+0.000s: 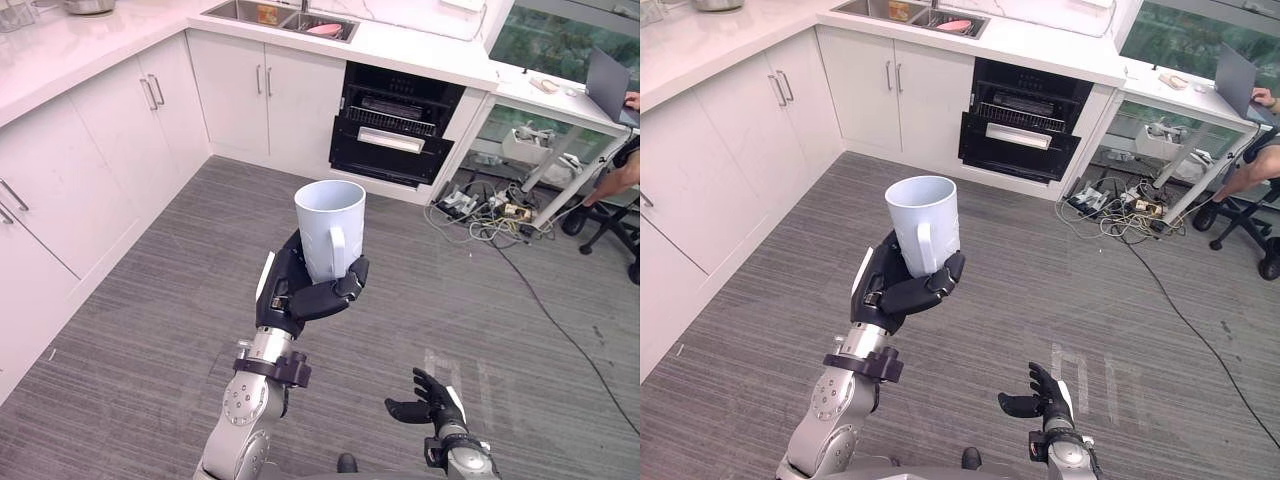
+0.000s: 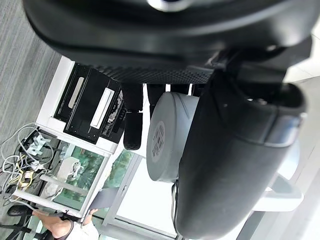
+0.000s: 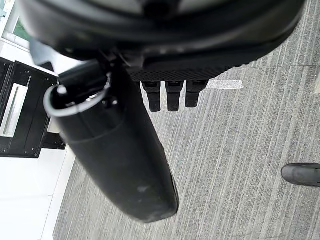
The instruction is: Walk over to the sink, pick up the cup, carry it to the dishwasher, place the cup inside the dishwasher, then close the dishwasher door
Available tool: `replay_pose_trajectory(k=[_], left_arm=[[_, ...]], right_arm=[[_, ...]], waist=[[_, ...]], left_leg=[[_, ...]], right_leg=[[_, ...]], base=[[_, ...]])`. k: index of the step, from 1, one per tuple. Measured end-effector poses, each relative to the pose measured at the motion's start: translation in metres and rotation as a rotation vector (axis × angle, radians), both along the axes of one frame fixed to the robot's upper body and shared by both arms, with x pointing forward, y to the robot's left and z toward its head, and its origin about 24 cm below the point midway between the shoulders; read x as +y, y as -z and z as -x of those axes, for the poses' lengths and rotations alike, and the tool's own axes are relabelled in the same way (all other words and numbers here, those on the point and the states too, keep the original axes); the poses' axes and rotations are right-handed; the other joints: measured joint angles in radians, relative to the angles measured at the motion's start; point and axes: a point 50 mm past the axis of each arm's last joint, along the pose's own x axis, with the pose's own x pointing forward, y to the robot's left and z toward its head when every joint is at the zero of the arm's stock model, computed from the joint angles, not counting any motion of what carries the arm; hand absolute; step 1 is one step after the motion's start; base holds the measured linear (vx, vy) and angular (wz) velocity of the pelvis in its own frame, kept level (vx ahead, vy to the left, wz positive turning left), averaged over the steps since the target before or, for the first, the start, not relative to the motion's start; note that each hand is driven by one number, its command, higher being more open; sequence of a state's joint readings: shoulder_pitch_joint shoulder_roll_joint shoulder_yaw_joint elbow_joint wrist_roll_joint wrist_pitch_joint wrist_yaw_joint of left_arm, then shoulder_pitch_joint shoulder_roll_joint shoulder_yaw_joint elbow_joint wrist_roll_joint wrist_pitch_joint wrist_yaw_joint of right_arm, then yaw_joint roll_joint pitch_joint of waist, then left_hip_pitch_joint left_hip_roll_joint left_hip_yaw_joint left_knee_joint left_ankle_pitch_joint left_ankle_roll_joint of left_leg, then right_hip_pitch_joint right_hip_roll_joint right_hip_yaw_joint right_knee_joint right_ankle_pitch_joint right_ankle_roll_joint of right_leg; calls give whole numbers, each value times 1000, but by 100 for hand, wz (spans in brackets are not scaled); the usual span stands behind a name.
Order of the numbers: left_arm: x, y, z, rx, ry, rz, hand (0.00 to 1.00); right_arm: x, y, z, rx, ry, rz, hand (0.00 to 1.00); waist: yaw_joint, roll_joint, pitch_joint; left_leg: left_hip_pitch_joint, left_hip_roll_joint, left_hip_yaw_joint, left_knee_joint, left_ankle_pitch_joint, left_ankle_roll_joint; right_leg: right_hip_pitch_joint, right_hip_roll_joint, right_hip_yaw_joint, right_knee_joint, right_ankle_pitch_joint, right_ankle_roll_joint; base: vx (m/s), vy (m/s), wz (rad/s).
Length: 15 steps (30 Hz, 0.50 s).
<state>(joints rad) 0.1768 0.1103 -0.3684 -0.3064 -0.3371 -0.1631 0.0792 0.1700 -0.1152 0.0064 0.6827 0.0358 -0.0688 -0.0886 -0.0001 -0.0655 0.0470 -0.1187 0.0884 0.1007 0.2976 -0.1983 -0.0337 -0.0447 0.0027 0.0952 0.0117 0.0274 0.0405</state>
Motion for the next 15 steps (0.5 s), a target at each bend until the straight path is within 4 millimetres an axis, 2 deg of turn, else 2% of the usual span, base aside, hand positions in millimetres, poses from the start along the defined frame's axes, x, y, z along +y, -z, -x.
replay_pose_trajectory(k=[3,6,7,9,10,11,12,13,14,15], left_arm=[[5,4,-2,19,-26,-10,30],[18,11,-7,50,-98,-27,30],[29,14,-10,62,-162,-38,30],[47,14,-12,71,-268,-33,30],[56,14,-12,74,-321,-28,30],[60,13,-11,76,-349,-19,30],[61,14,-10,82,-360,-17,30],[66,18,-6,101,-388,-18,30],[70,19,-2,112,-406,-30,30],[71,19,-2,113,-407,-40,30]], right_arm=[[-1,5,5,33,10,7,90],[-1,6,6,48,21,21,90],[-1,5,0,38,16,32,90],[-2,-2,-17,-4,6,60,90],[-4,-6,-25,-28,13,74,90],[-6,-9,-30,-48,32,80,90],[-8,-11,-31,-58,40,82,90],[-10,-16,-36,-83,36,93,90],[-8,-19,-39,-104,24,91,90],[-6,-19,-40,-107,17,87,90]], waist=[[-15,1,0],[-14,2,3],[-11,5,11],[2,18,47],[7,20,60],[7,14,74],[8,8,77],[11,5,84],[12,11,94],[13,22,100]], left_leg=[[-2,-4,-1,-8,2,1],[-17,-7,-11,-2,1,1],[-22,-7,-16,7,-5,0],[-30,-8,-19,48,-34,5],[-40,-16,-17,95,-65,33],[-42,-39,-28,130,-101,45],[-39,-55,-46,142,-117,50],[-21,-87,-66,143,-143,80],[8,-96,-88,138,-147,98],[17,-95,-104,137,-155,100]], right_leg=[[12,-7,-12,-33,9,0],[13,-14,-44,-49,9,0],[13,-19,-71,-48,3,1],[-7,-33,-140,33,-60,8],[-48,-58,-185,155,-132,23],[-80,-100,-221,287,-203,36],[-94,-124,-230,365,-240,39],[-162,-163,-234,563,-257,22],[-245,-173,-215,734,-259,-6],[-264,-161,-208,752,-282,-8]], base=[[38,7,4],[46,2,16],[37,8,13],[16,42,13],[15,119,52],[33,117,69],[94,116,74],[178,100,63],[221,109,58],[299,76,67]])
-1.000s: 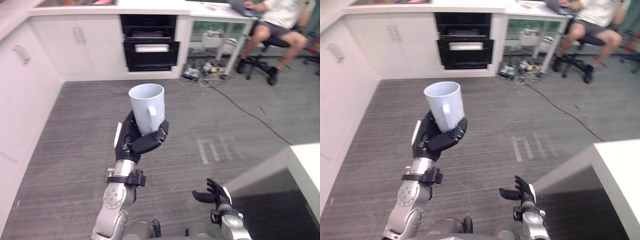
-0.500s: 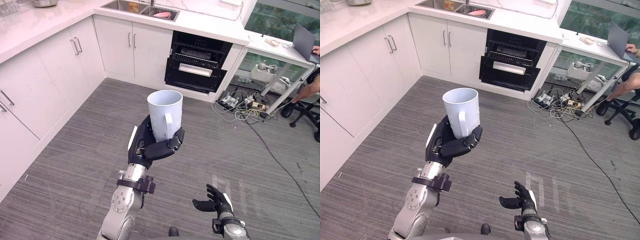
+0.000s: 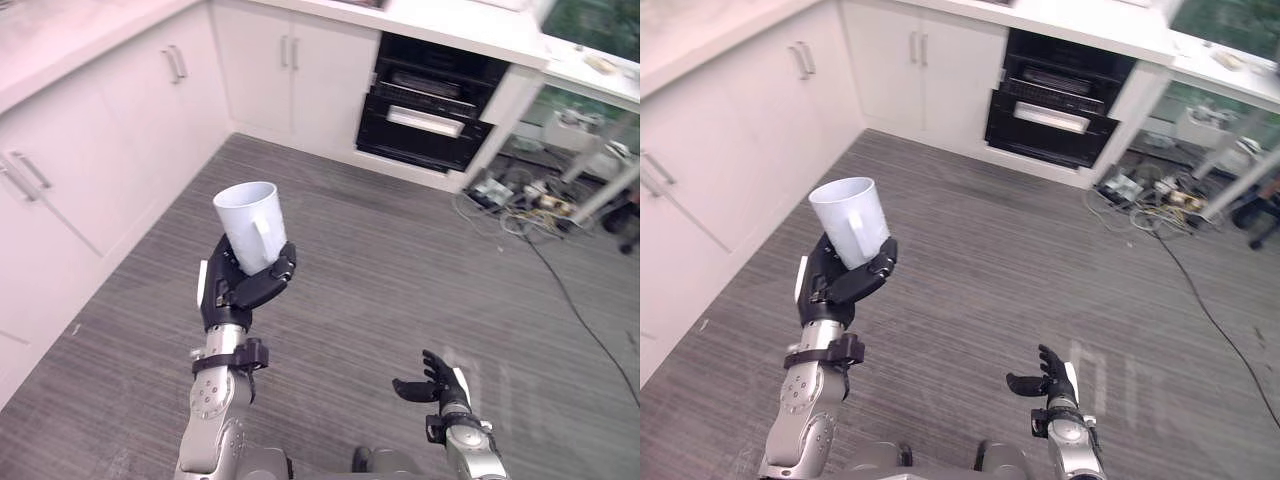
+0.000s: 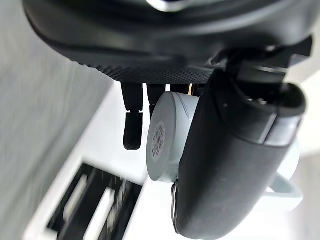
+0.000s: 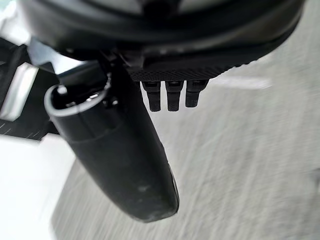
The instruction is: Walk over to the sink, pick up the cup, carry it to the dishwasher, place the cup inside the dishwasher, then close the dishwasher door
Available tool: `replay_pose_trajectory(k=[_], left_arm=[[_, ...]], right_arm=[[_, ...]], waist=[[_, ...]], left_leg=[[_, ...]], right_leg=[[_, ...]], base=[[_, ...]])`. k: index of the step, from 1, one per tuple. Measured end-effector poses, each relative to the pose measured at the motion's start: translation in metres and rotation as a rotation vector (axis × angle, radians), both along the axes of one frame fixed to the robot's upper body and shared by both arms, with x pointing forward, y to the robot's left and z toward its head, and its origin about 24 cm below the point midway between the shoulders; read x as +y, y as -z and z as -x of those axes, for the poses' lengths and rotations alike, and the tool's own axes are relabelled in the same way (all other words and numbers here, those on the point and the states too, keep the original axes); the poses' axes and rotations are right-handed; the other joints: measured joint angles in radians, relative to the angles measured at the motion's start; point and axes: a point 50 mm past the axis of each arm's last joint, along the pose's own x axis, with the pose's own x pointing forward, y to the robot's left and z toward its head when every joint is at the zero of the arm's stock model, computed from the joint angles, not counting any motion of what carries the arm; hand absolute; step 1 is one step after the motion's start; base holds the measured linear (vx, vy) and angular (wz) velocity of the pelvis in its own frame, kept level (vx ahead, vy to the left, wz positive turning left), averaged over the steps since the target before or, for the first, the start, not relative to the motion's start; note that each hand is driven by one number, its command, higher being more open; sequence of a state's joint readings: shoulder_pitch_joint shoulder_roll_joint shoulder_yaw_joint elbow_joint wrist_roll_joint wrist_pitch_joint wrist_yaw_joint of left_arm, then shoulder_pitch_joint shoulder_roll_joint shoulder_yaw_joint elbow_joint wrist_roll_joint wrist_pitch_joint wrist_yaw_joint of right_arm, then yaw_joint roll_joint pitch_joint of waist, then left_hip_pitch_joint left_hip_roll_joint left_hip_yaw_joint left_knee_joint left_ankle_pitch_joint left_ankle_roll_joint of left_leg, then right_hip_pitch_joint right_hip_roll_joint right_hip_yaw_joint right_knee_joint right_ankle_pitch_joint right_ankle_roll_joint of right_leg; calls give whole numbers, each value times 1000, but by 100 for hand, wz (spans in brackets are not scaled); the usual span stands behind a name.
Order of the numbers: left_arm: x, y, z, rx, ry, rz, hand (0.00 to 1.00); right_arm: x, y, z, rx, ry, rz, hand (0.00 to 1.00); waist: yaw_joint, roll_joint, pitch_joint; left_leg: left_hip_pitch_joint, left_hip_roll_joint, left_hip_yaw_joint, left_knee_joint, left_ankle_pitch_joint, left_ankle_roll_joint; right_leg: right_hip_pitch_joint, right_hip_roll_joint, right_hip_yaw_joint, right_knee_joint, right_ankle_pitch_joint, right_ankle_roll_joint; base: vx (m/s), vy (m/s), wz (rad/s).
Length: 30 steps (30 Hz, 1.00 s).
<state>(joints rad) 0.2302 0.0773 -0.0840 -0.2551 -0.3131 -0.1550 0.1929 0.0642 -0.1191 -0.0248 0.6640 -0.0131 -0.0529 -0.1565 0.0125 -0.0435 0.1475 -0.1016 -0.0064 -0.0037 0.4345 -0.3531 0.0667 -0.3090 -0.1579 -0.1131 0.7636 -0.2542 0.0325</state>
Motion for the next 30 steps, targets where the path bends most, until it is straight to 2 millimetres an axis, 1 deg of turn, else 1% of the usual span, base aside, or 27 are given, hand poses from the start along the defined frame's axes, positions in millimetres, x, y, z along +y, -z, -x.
replay_pose_trajectory(k=[1,3,5,6,7,8,9,10,11,12,13,14,15,17,18,19,20,21,22,23,24,25,26,27,28,29,30], left_arm=[[1,-3,0,-10,2,-12,30],[-1,-4,0,-19,14,-13,30],[-6,-7,-3,-31,35,-10,30],[-10,-8,-7,-40,52,-8,30],[-14,-9,-10,-48,69,-6,30],[-16,-10,-11,-52,79,-6,30],[-26,-5,-15,-32,106,-2,30],[-30,-3,-16,-22,113,15,30],[-37,0,-16,-5,131,34,30],[-42,5,-14,20,147,55,30],[-43,9,-9,36,152,66,30],[-44,10,-7,36,155,70,30],[-45,7,-6,23,170,67,30],[-45,5,-7,8,190,64,30],[-46,5,-7,8,190,65,30],[-45,5,-7,10,191,65,30],[-44,5,-7,9,190,59,30],[-44,5,-8,7,191,55,30],[-43,5,-8,6,195,44,30],[-43,5,-8,6,197,40,30],[-43,4,-8,6,198,38,30],[-41,5,-8,9,196,20,30],[-39,3,-10,5,193,11,30],[-40,3,-10,7,196,9,30],[-40,5,-9,13,207,-5,30],[-39,5,-9,15,214,-17,30],[-36,6,-8,27,226,-54,30]], right_arm=[[5,-1,-2,-9,-22,-5,90],[8,-2,-4,-15,-43,-3,90],[7,-3,-4,-17,-43,1,90],[6,-3,-4,-18,-42,4,90],[5,-4,-5,-21,-43,8,90],[4,-5,-5,-27,-45,12,90],[-4,-9,-7,-35,-49,37,90],[-6,-12,-10,-44,-53,46,90],[-8,-15,-12,-59,-53,45,90],[-6,-17,-8,-71,-62,40,90],[-2,-22,-6,-100,-79,39,90],[0,-25,-4,-117,-80,36,90],[4,-29,-6,-149,-64,25,90],[6,-33,-12,-182,-50,24,90],[6,-34,-14,-185,-49,25,90],[5,-33,-15,-181,-45,23,90],[6,-31,-16,-171,-46,19,90],[6,-29,-16,-160,-46,18,90],[6,-25,-16,-140,-45,17,90],[3,-22,-15,-120,-45,25,90],[4,-19,-14,-108,-45,23,90],[8,-14,-11,-82,-40,6,90],[11,-12,-9,-72,-37,-6,90],[12,-11,-8,-69,-35,-7,90],[13,-11,-7,-68,-34,-11,90],[14,-11,-8,-73,-34,-16,90],[23,-15,-16,-98,-39,-39,90]], waist=[[-2,-3,1],[-10,-3,3],[-27,6,9],[-44,12,14],[-69,13,15],[-79,12,14],[-84,67,24],[-84,90,27],[-83,107,34],[-82,118,41],[-64,117,43],[-56,120,41],[-49,117,41],[-20,101,42],[-10,101,42],[3,99,43],[13,85,52],[18,69,58],[23,61,59],[24,71,53],[26,74,52],[28,57,49],[16,36,52],[16,35,51],[16,28,47],[17,21,46],[13,-7,51]], left_leg=[[14,2,-32,-9,-13,1],[51,6,-80,-30,-38,5],[103,16,-134,-66,-64,6],[154,25,-176,-109,-73,0],[211,31,-218,-147,-80,-26],[237,37,-238,-156,-91,-45],[268,81,-260,-116,-107,-72],[251,106,-254,-66,-88,-107],[222,109,-237,49,-37,-188],[169,123,-200,249,104,-255],[106,157,-131,453,335,-249],[66,184,-97,552,335,-233],[-43,221,-42,706,262,-186],[-208,245,61,754,154,-103],[-246,248,83,735,128,-95],[-302,245,103,645,86,-101],[-326,212,100,483,70,-108],[-331,185,88,385,74,-108],[-346,134,34,183,119,-115],[-349,107,-30,-31,198,-136],[-346,103,-46,-77,305,-160],[-329,80,-39,-44,407,-125],[-353,74,-23,52,332,-97],[-360,79,-9,98,294,-87],[-352,89,21,160,217,-74],[-336,91,40,173,187,-66],[-252,90,102,155,133,-44]], right_leg=[[-36,27,-3,-24,-20,0],[-84,67,-8,-109,-17,5],[-138,103,-8,-248,41,29],[-155,114,-3,-419,138,34],[-171,114,5,-543,254,52],[-172,113,14,-575,309,46],[-146,141,5,-548,423,5],[-139,148,-20,-513,405,-13],[-130,156,-47,-442,342,-43],[-57,176,-71,-412,261,-54],[42,197,-60,-439,211,-69],[94,212,-55,-467,196,-74],[182,234,-53,-530,183,-89],[304,237,-14,-636,180,-94],[335,235,-3,-662,179,-95],[397,229,11,-705,176,-97],[457,206,26,-721,151,-91],[479,190,40,-718,126,-81],[511,160,61,-712,80,-56],[537,149,87,-711,38,-30],[551,144,105,-709,14,-14],[573,119,138,-692,-14,-1],[558,91,161,-630,-24,3],[540,88,183,-584,-24,3],[491,82,203,-450,-23,5],[456,78,197,-365,-18,17],[336,25,157,-83,44,117]], base=[[264,37,55],[404,-11,74],[508,-86,89],[620,-178,112],[651,-216,117],[833,-342,115],[702,-278,70],[815,-311,61],[666,-253,36],[825,-314,25],[719,-253,6],[699,-195,-14],[530,-133,-10],[685,-145,-25],[723,-77,-43],[588,30,-37],[585,63,-34],[584,132,-33],[564,198,-47],[560,232,-56],[561,278,-68],[571,288,-49],[586,289,-43],[597,286,-42],[611,285,-53],[695,322,-95],[652,282,-89]])
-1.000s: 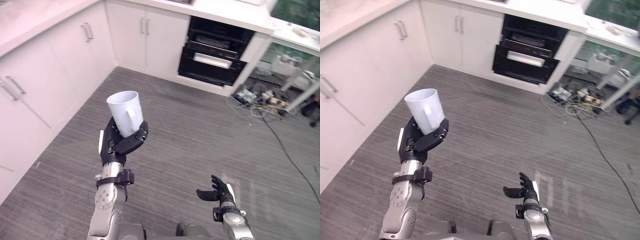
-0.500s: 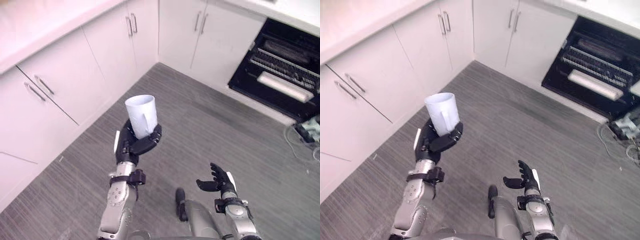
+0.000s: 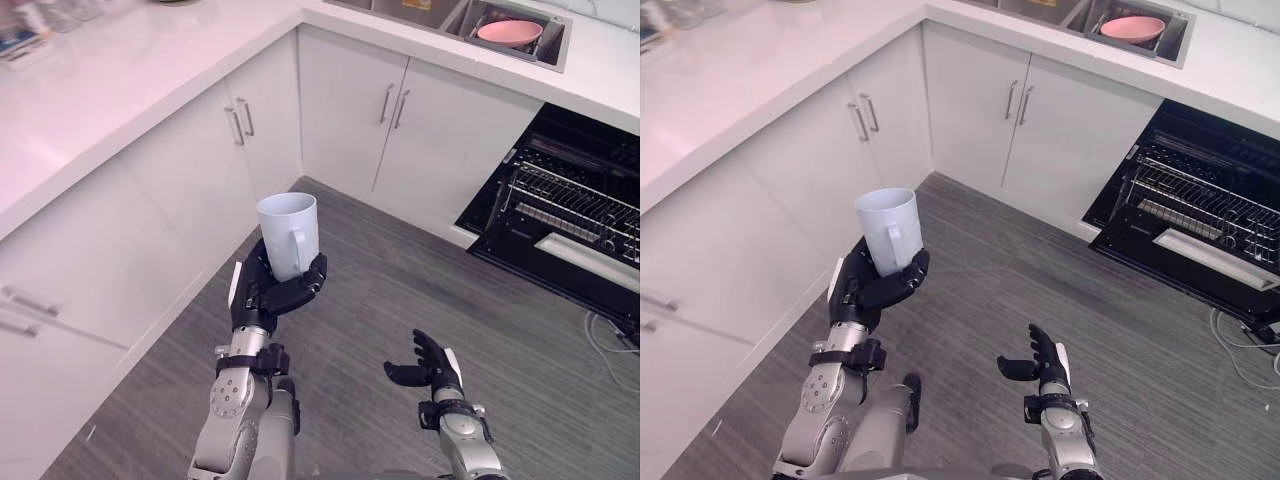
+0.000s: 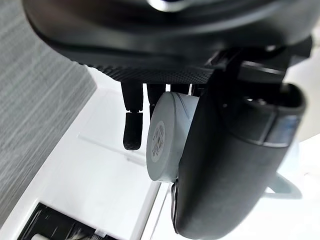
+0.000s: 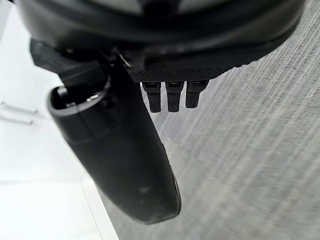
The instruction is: Walk over to the sink, pick up the cup, carry it to the dishwasher, place the cup inside the dishwasher, then close the dishwasher door
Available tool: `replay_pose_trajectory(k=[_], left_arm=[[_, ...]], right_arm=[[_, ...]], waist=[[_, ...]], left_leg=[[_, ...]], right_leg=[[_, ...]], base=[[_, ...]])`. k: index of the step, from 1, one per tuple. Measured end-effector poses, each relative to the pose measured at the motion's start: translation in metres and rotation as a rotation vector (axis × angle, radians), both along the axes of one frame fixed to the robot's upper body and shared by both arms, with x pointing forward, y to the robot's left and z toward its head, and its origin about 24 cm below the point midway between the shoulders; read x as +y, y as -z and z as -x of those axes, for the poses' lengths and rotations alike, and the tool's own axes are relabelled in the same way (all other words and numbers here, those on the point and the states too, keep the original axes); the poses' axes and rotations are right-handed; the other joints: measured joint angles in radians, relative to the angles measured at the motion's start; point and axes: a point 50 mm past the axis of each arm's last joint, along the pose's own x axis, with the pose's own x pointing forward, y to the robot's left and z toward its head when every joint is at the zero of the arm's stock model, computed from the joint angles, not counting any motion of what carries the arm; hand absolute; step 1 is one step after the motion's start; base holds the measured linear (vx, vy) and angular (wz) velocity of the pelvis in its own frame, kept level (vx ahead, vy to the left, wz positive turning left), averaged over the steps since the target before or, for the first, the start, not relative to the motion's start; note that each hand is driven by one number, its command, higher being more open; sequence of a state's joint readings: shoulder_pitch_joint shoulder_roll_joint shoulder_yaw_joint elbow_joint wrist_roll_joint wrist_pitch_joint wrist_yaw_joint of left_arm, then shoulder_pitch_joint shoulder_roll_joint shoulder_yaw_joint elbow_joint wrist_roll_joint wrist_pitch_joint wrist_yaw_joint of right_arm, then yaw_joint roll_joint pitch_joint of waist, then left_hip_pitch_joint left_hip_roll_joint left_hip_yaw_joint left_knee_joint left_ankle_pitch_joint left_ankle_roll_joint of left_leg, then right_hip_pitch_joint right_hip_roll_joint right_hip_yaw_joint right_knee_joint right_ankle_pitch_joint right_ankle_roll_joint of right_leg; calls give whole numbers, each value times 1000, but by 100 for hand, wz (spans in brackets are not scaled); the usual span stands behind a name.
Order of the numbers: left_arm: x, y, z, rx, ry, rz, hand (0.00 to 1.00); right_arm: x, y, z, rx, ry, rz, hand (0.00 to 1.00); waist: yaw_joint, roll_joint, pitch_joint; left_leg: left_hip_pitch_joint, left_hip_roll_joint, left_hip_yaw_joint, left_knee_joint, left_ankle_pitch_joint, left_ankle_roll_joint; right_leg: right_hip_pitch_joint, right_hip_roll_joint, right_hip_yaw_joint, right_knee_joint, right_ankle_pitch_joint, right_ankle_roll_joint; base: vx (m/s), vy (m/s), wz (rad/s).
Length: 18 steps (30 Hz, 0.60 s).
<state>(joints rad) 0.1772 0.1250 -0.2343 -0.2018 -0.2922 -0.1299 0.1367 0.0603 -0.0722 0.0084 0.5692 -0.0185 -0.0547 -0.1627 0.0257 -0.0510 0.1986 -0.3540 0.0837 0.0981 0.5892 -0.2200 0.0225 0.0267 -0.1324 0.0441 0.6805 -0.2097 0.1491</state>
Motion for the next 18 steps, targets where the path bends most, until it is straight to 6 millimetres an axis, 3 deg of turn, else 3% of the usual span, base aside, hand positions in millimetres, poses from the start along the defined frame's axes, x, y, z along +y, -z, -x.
replay_pose_trajectory(k=[2,4,6,7,8,10,11,12,13,14,16,18], left_arm=[[0,3,1,22,6,-17,30],[-8,1,2,7,32,-21,30],[-11,0,2,-3,48,-23,30],[-13,1,2,1,62,-23,30],[-14,2,2,4,65,-24,30],[-15,4,1,12,66,-34,30],[-15,11,1,34,66,-51,30],[-16,16,2,57,72,-57,30],[-18,25,3,99,67,-58,30],[-18,27,2,112,45,-33,30],[-15,29,3,123,21,-23,30],[-17,30,4,127,33,-26,30]], right_arm=[[8,-4,-6,-26,-11,-19,90],[21,-19,-13,-108,-46,-41,90],[29,-27,-19,-156,-80,-45,90],[35,-35,-25,-199,-111,-53,90],[36,-37,-26,-206,-113,-55,90],[35,-39,-28,-216,-109,-52,90],[32,-36,-23,-203,-98,-46,90],[28,-33,-19,-186,-93,-38,90],[25,-31,-15,-165,-89,-30,90],[24,-39,-13,-197,-88,-26,90],[28,-56,-16,-275,-91,-37,90],[30,-75,-23,-373,-77,-38,90]], waist=[[-21,-2,0],[-27,0,-3],[-28,-5,-8],[-42,-15,-33],[-46,-18,-40],[-78,-41,-60],[-101,-40,-71],[-111,-24,-85],[-114,22,-91],[-105,62,-74],[-52,72,-76],[-53,62,-73]], left_leg=[[103,1,35,-47,-36,10],[270,11,108,-154,-79,20],[339,8,156,-211,-89,12],[415,-9,215,-291,-93,-10],[444,-19,231,-320,-96,-13],[535,-64,259,-386,-115,-47],[569,-77,241,-353,-141,-87],[566,-58,236,-301,-151,-100],[521,21,230,-100,-148,-113],[425,115,200,221,-59,-118],[298,193,154,531,-46,-124],[176,193,103,582,-64,-103]], right_leg=[[-94,-26,-61,192,-9,-20],[-236,-31,-208,252,-55,-88],[-310,-28,-298,180,-75,-107],[-375,-4,-440,-50,-56,-129],[-390,9,-474,-136,-34,-144],[-415,51,-544,-359,90,-184],[-399,53,-522,-370,209,-300],[-388,66,-518,-361,237,-335],[-335,118,-515,-374,204,-328],[-253,193,-490,-418,187,-335],[-160,269,-393,-462,165,-345],[-64,274,-321,-514,154,-337]], base=[[455,190,-74],[457,158,-86],[437,119,-85],[465,118,-75],[628,130,-82],[718,78,-27],[699,25,4],[731,-27,-9],[726,-22,-46],[707,7,-86],[618,78,-145],[563,103,-120]])
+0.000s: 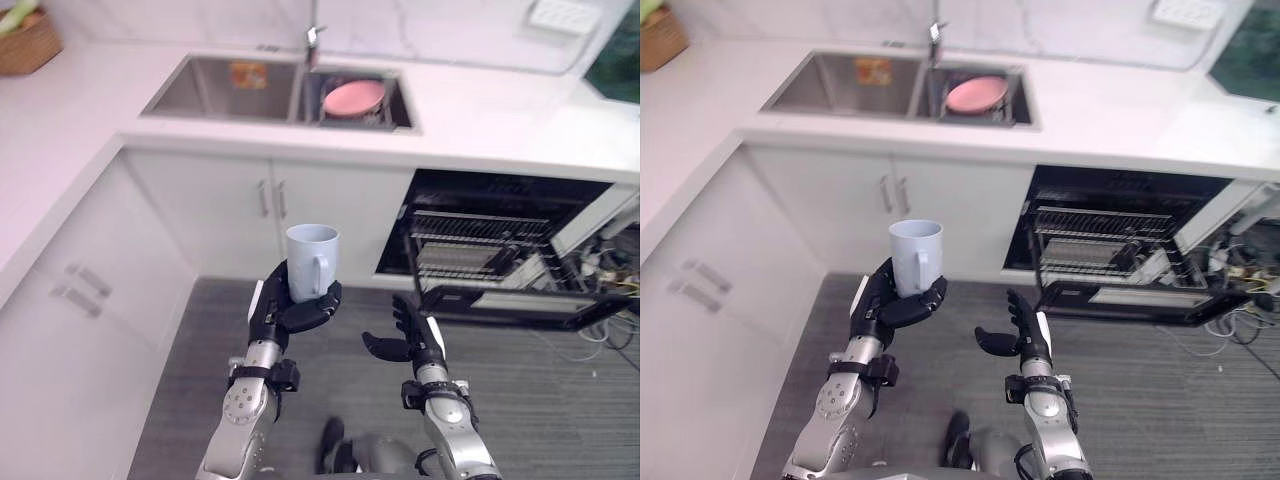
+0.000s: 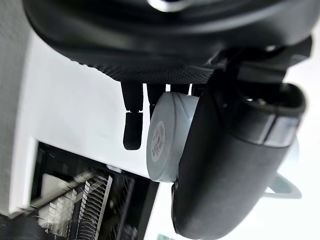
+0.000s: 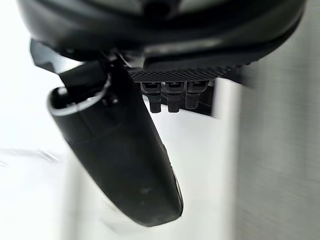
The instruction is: Walk over to the sink, pick up the cup, carry it to the dishwasher, place the cup inside the dishwasher, then close the dishwasher door
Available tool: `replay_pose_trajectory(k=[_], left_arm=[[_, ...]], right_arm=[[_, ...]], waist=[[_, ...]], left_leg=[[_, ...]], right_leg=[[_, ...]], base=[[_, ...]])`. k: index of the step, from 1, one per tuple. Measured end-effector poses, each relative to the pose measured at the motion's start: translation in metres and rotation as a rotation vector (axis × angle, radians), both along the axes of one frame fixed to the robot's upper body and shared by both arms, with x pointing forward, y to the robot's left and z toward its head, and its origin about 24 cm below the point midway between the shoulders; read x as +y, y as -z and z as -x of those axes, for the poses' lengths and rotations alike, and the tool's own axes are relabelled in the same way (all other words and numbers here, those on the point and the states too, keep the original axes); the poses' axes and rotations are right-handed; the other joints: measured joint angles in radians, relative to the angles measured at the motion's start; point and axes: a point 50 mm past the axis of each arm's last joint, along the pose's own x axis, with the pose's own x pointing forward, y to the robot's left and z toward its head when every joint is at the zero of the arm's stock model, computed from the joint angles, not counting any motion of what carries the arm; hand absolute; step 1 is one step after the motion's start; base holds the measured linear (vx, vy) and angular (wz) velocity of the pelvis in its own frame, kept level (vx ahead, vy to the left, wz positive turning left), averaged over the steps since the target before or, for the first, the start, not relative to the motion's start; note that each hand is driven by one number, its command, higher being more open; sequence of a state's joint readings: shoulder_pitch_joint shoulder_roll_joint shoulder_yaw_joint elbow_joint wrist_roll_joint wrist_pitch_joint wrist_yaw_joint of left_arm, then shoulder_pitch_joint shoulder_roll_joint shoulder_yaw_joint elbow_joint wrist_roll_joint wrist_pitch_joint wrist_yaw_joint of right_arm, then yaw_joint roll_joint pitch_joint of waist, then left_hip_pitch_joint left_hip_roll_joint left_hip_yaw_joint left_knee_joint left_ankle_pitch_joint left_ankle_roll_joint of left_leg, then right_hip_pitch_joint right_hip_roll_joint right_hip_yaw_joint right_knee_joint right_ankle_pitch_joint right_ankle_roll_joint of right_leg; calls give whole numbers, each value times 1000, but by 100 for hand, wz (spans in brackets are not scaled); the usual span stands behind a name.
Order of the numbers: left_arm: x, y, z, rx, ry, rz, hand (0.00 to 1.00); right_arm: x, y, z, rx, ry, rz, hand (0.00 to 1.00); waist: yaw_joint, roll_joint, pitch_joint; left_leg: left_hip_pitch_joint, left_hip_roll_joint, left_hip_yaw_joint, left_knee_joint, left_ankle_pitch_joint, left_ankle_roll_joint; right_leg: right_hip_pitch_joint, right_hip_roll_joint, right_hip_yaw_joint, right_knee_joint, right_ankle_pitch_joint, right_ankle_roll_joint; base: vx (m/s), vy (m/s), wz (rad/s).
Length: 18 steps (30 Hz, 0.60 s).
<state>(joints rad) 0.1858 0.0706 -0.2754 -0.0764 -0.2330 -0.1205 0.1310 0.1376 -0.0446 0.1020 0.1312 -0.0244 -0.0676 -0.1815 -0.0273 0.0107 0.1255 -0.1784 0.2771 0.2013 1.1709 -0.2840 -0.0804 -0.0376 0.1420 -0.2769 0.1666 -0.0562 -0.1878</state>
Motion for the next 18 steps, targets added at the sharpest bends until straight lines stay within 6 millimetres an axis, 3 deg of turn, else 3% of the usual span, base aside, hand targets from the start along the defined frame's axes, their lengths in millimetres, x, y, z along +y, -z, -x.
replay_pose_trajectory(k=[2,3,4,5,7,8,9,10,12,13,16,18], left_arm=[[-2,0,0,1,9,3,30],[-3,0,1,2,10,4,30],[-3,2,1,7,10,4,30],[-3,2,1,9,8,4,30],[-1,1,0,4,-7,-3,30],[1,2,0,4,-16,-13,30],[8,4,1,15,-47,-36,30],[19,5,1,20,-85,-61,30],[27,5,1,21,-122,-76,30],[32,5,2,24,-151,-79,30],[35,4,2,21,-165,-92,30],[35,3,1,19,-174,-96,30]], right_arm=[[0,-13,-9,-73,-1,3,90],[1,-17,-14,-92,-7,4,90],[0,-17,-15,-94,-10,11,90],[0,-15,-15,-86,-12,15,90],[-5,-5,-12,-38,-13,30,90],[-6,-2,-11,-24,-14,28,90],[-2,5,-9,8,-22,6,90],[6,6,-8,16,-47,-13,90],[13,4,-9,7,-85,-20,90],[21,3,-9,3,-128,-33,90],[36,-3,-15,-19,-190,-78,90],[44,-8,-19,-38,-234,-99,90]], waist=[[14,-2,0],[26,-5,1],[31,-4,2],[32,-3,1],[32,14,-3],[38,15,4],[52,0,4],[45,-22,-4],[47,-25,-6],[58,-23,-8],[63,-28,-10],[51,-25,-12]], left_leg=[[-85,-16,-29,-123,-28,28],[-116,-59,-86,-254,-33,37],[-129,-114,-177,-410,-27,26],[-128,-143,-232,-498,-18,15],[-112,-191,-391,-804,74,-30],[-86,-191,-394,-817,148,-57],[-48,-207,-380,-812,226,-26],[-57,-225,-339,-753,170,5],[-57,-226,-269,-689,110,28],[-28,-223,-199,-686,84,65],[50,-231,-101,-733,74,112],[145,-227,-65,-792,74,125]], right_leg=[[63,-15,87,-31,-3,4],[92,-39,142,-38,-19,33],[116,-64,197,-37,-41,70],[128,-74,220,-37,-51,82],[155,-89,302,-13,-105,136],[162,-91,331,1,-123,150],[166,-105,394,30,-157,166],[159,-137,435,53,-182,192],[141,-161,467,98,-207,213],[109,-184,440,167,-212,220],[14,-259,297,356,-208,261],[1,-295,180,395,-239,224]], base=[[538,212,-119],[444,267,-135],[413,314,-127],[383,342,-106],[368,367,-96],[371,408,-127],[443,481,-125],[372,400,-120],[279,310,-108],[258,294,-130],[224,244,-110],[212,149,-62]])
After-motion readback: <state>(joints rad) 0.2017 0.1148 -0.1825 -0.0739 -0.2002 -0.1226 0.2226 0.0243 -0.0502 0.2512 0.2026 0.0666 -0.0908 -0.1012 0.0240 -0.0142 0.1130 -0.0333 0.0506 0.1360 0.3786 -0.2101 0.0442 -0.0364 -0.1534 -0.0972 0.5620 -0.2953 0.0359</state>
